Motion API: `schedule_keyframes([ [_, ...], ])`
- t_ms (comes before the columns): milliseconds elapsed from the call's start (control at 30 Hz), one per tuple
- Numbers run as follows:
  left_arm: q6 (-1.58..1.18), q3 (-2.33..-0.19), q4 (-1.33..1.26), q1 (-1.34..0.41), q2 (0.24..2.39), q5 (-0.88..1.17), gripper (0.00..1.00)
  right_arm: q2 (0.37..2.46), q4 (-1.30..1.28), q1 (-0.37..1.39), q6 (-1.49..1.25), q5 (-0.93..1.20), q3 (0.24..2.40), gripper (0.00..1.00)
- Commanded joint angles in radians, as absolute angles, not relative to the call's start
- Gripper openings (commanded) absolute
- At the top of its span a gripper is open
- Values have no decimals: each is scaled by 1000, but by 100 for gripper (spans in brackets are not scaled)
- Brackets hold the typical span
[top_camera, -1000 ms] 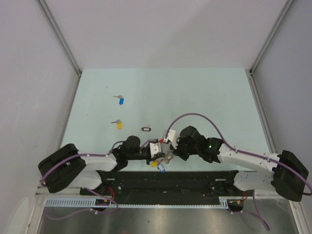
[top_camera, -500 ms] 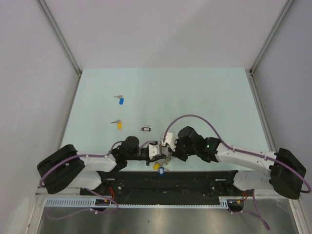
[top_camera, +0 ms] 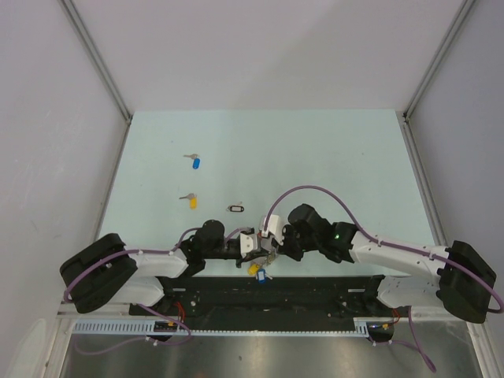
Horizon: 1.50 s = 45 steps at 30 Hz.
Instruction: Put the keys on the keyring
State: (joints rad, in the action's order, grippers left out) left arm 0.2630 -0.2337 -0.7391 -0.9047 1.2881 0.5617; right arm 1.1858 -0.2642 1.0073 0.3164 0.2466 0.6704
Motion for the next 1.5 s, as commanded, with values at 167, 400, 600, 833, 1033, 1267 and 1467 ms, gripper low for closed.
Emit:
schedule_keyframes([
  [167, 272, -230, -811, -899, 1267, 565, 0, 1161, -256, 1022, 331, 265, 713, 0],
  [400, 258, -229, -813, -896, 1261, 532, 0, 1161, -267, 1029, 327, 241, 712, 0],
  [600, 253, -226, -818, -891, 1259, 535, 1, 1163, -270, 1031, 325, 227, 713, 0],
  [833, 255, -224, -825, -891, 1259, 578, 0, 1170, -264, 1034, 327, 215, 713, 0],
  [1033, 253, -222, -833, -891, 1261, 595, 0, 1177, -258, 1032, 327, 206, 713, 0],
  [1267, 252, -222, -831, -891, 1258, 595, 0, 1178, -256, 1032, 327, 204, 715, 0],
  [1467, 249, -225, -836, -891, 1262, 598, 0, 1180, -253, 1034, 327, 219, 713, 0],
])
